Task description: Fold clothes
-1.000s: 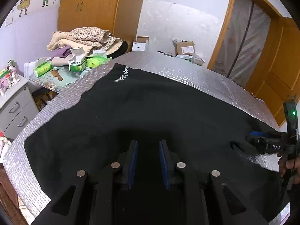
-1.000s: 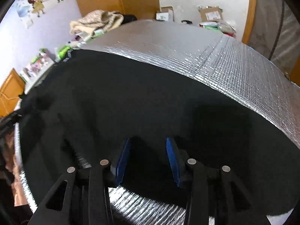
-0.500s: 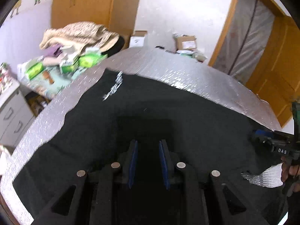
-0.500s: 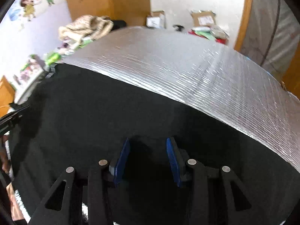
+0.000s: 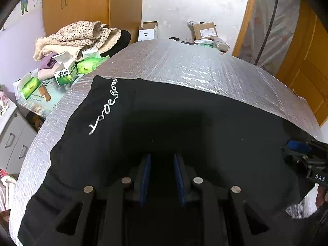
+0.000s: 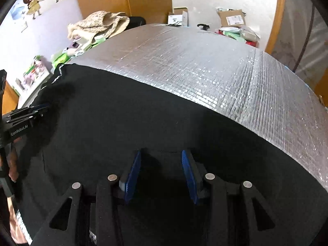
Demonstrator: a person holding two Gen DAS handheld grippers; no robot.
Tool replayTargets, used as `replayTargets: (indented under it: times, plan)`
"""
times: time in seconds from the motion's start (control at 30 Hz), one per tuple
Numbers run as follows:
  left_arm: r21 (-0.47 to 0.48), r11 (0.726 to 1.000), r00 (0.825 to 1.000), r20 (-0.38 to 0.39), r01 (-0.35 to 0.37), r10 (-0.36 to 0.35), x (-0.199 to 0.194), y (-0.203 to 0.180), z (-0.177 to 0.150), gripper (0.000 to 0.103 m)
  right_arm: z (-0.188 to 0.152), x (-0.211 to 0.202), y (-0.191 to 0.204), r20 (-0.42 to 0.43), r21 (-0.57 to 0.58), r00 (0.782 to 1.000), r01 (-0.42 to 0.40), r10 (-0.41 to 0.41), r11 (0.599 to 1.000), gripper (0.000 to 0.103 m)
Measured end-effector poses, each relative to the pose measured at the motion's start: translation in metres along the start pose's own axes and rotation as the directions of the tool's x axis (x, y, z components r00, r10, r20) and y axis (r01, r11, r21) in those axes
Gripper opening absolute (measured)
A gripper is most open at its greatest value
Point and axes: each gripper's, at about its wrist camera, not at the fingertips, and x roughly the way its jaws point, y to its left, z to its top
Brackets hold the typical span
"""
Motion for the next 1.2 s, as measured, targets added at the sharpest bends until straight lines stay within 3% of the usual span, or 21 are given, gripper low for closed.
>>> replayTargets:
  times: [0.33, 0.57, 0.7, 0.93, 1.07, 1.2]
  plan:
    - [-0.019, 1.0, 0.999, 0.032, 0.017, -0.017, 0.007, 0.01, 0.019, 0.024, 0.015, 0.005, -0.005, 0.054, 0.012, 0.998, 0.021, -0.021, 1.0, 0.043]
    - [-0.014, 0.997, 0.989, 0.13, 0.076, -0.074, -0.06, 0.021, -0.033, 0.024, -0.014, -0.029, -0.026, 0.082, 0.036, 0.996, 0.028, -0.031, 0.999, 0.043]
    - [-0.052, 0.998, 0.996, 0.085, 0.031, -0.026, -0.053, 0.039, -0.06, 0.024, -0.018, -0.014, -0.056, 0.045, 0.101, 0.998, 0.042, -0.047, 0.994, 0.043]
    - [-0.092, 0.995, 0.991, 0.13, 0.028, -0.016, -0.073, 0.052, -0.068, 0.023, -0.008, -0.017, -0.072, 0.07, 0.146, 0.996, 0.036, -0.047, 0.989, 0.043]
    - [-0.099, 0.994, 0.993, 0.117, 0.036, -0.024, -0.075, 0.051, -0.06, 0.023, -0.018, -0.032, -0.068, 0.092, 0.118, 0.995, 0.037, -0.048, 0.992, 0.043]
    - [-0.053, 0.998, 0.99, 0.138, 0.03, -0.023, -0.076, 0.039, -0.021, 0.023, -0.024, -0.038, -0.077, 0.086, 0.136, 0.995, 0.039, -0.051, 0.99, 0.043]
